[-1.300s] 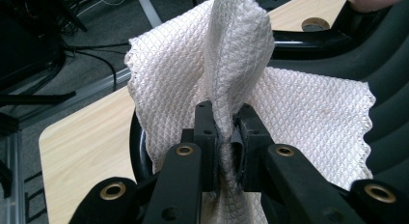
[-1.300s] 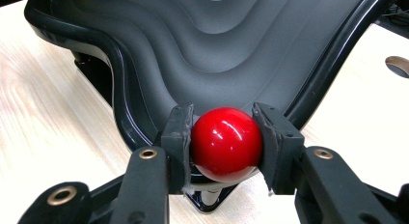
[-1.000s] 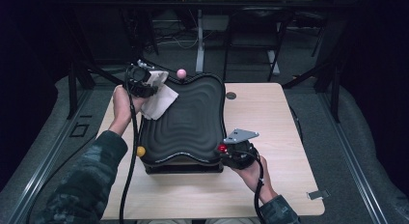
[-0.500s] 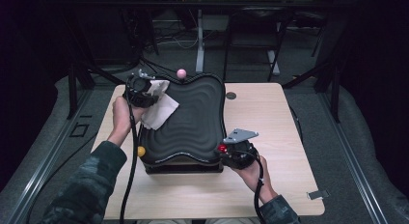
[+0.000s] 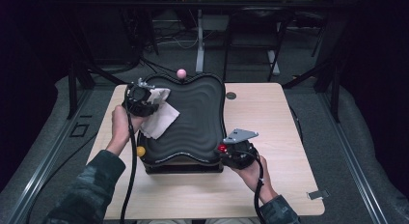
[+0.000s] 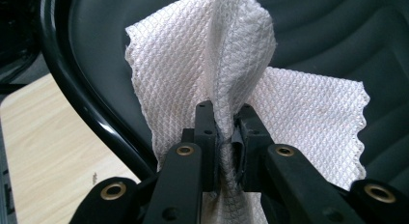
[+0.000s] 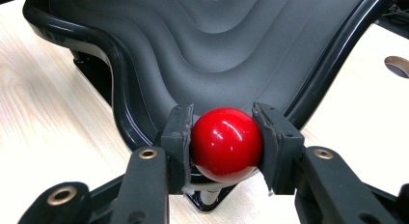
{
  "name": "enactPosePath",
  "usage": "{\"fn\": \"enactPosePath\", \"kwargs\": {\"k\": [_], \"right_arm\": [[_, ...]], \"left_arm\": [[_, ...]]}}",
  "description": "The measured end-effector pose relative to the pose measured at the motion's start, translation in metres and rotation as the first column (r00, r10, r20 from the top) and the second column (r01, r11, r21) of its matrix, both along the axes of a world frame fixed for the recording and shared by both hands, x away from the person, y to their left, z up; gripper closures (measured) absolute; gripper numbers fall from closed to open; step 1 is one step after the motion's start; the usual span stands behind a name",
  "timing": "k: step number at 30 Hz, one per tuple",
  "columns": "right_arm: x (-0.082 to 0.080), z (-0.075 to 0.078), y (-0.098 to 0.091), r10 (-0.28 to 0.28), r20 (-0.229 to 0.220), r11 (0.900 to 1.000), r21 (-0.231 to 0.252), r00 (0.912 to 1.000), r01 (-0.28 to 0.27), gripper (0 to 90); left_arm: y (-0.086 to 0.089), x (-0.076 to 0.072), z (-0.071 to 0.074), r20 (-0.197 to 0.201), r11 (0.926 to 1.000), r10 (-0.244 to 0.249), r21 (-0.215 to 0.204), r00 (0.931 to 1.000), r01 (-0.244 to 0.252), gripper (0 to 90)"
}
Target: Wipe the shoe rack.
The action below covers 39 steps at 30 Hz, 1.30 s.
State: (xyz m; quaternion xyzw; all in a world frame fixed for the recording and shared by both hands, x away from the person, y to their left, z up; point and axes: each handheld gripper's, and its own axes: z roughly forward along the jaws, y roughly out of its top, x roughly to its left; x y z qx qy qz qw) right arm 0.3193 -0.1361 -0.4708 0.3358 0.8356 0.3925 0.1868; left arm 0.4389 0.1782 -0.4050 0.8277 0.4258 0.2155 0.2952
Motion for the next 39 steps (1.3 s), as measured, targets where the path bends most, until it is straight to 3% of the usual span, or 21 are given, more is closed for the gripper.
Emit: {"fn": "enactPosePath", "kwargs": {"k": [6,25,34,39], "right_arm": [[0.0,0.0,0.0,0.002,0.001,1.0,0.001,1.0,-0.002,60.0],[0.0,0.0,0.0,0.001,0.004,1.0,-0.004,1.0,-0.001,60.0],[0.0,0.0,0.0,-0.003,0.004,1.0,-0.004,1.0,0.003,60.0],[0.0,0.0,0.001,-0.003,0.004,1.0,-0.003,1.0,0.003,59.9]], "left_arm": [[0.001,-0.007,-0.004,-0.007,1.0,-0.004,-0.007,1.0,0.004,82.0],[0.0,-0.055,-0.03,-0.04,0.9989,-0.047,-0.004,0.9981,0.047,82.0],[0.0,-0.075,-0.04,-0.044,0.998,-0.061,0.015,0.9971,0.062,82.0],[-0.007,-0.085,-0.044,-0.035,0.9944,-0.081,0.065,0.9961,0.083,82.0]]}}
